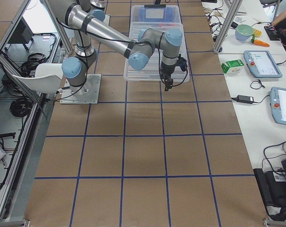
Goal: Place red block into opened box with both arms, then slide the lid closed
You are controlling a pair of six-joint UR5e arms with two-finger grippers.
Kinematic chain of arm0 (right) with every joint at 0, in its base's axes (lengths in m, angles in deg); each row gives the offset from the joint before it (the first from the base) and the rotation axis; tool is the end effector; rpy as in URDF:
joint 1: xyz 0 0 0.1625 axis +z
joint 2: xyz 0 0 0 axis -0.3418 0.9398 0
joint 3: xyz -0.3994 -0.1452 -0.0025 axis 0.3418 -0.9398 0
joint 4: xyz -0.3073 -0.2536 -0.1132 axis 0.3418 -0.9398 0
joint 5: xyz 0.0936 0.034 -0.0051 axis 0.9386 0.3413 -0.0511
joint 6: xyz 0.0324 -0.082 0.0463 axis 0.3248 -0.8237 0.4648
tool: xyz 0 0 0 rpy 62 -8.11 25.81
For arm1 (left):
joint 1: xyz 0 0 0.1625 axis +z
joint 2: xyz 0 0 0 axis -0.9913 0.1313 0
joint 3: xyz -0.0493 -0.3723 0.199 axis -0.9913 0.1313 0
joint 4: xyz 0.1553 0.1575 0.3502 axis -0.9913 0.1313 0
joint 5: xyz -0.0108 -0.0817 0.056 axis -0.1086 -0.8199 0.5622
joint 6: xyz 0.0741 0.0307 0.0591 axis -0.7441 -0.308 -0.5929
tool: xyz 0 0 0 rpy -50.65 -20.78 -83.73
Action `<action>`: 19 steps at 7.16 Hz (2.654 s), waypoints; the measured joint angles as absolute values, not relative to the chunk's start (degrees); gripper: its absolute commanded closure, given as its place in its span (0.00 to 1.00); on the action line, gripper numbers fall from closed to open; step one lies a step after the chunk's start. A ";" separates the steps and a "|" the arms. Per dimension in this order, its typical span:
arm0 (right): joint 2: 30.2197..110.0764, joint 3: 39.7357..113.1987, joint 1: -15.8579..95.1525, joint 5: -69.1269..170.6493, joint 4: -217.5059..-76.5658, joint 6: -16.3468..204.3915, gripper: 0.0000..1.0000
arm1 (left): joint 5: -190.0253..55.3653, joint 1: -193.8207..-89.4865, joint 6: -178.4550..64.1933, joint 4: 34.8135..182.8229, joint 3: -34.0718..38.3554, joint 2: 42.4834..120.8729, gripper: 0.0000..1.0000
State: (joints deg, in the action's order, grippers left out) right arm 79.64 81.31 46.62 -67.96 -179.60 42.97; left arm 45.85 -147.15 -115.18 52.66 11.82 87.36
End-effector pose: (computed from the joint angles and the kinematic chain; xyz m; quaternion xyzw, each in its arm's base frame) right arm -0.1060 -0.5557 0.3584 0.0968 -0.9940 -0.0175 0.0471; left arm 0.1333 -0.5870 0.2072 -0.1571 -0.9861 -0.0517 0.0178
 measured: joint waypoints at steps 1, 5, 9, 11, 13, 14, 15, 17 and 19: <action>79.67 81.35 46.51 -67.94 -179.56 42.86 0.00 | 45.76 -147.15 -115.24 52.10 11.81 88.37 0.00; 80.20 79.85 46.86 -67.48 -178.79 43.30 0.00 | 45.52 -147.15 -115.41 51.54 11.81 90.12 0.34; 85.75 69.92 47.16 -65.52 -162.58 43.69 0.00 | 45.44 -147.19 -115.50 51.60 11.26 90.63 1.00; 88.61 67.29 47.16 -65.79 -157.39 45.36 0.00 | 45.55 -147.52 -114.99 51.68 10.61 89.91 1.00; 89.64 67.00 47.78 -65.59 -156.00 48.42 0.00 | 45.72 -148.10 -114.61 53.80 7.44 87.17 1.00; 89.68 66.62 49.89 -65.33 -155.73 52.06 0.00 | 45.65 -148.25 -114.53 57.08 4.70 85.20 1.00; 89.54 66.09 53.54 -65.20 -155.73 57.56 0.00 | 45.35 -148.35 -114.46 61.29 1.63 83.08 1.00; 88.52 65.35 61.92 -65.15 -156.11 71.40 0.00 | 43.56 -150.14 -110.84 71.16 -4.79 79.17 1.00; 87.31 65.16 66.89 -65.09 -156.98 80.33 0.00 | 42.88 -155.69 -101.46 77.18 -8.07 76.17 1.00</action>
